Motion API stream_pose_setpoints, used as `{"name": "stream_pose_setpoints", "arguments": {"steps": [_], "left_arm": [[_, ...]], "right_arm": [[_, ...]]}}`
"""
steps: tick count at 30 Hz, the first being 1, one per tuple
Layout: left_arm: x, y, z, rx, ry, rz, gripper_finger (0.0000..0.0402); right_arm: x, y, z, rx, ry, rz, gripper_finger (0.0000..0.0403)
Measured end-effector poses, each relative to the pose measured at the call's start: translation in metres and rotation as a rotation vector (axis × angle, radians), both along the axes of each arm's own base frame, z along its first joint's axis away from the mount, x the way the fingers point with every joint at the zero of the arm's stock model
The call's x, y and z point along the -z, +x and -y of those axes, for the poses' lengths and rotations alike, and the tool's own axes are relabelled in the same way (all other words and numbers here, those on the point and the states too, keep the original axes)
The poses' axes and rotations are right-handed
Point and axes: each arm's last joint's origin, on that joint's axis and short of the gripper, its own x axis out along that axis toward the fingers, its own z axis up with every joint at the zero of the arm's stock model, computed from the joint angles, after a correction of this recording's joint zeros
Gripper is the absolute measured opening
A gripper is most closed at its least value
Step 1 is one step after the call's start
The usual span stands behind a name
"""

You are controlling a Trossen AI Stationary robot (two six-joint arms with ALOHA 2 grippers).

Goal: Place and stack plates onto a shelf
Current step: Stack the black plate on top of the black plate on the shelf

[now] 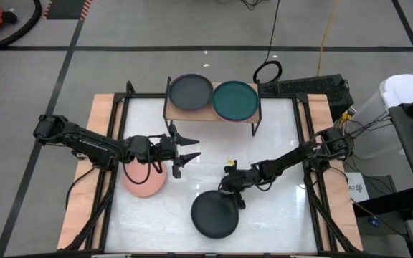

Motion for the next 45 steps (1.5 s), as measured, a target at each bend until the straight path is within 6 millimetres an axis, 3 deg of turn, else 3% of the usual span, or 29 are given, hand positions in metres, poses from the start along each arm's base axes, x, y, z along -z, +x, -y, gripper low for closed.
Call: {"name": "stream_pose_setpoints", "arguments": {"steps": [3,10,17,24,29,34,40,45], "left_arm": [[0.0,0.0,0.0,0.0,0.0,0.0,0.0204],[0.0,0.0,0.0,0.0,0.0,0.0,0.0204],[0.0,0.0,0.0,0.0,0.0,0.0,0.0204],[0.0,0.0,0.0,0.0,0.006,-0.003,0.0204],[-0.004,-0.001,0.0,-0.034,0.027,0.035,0.0204],[-0.021,-0.017,0.012,-0.039,0.101,0.069,0.0204],[-0.037,-0.047,0.029,-0.119,0.162,0.044,0.0204],[-0.04,-0.052,0.037,-0.09,0.196,0.053,0.0204]], "right_arm": [[0.0,0.0,0.0,-0.004,-0.001,0.004,0.0126],[-0.002,0.001,-0.001,-0.033,-0.019,0.03,0.0011],[-0.008,0.002,0.004,-0.039,-0.037,0.061,0.0004],[-0.04,-0.001,0.022,0.026,-0.154,0.158,0.0001],[-0.082,-0.007,0.049,0.237,-0.365,0.307,0.0001],[-0.128,-0.019,0.084,0.487,-0.496,0.476,0.0001],[-0.173,-0.038,0.136,0.718,-0.509,0.714,0.0],[-0.202,-0.051,0.185,0.839,-0.455,0.982,0.0]]}}
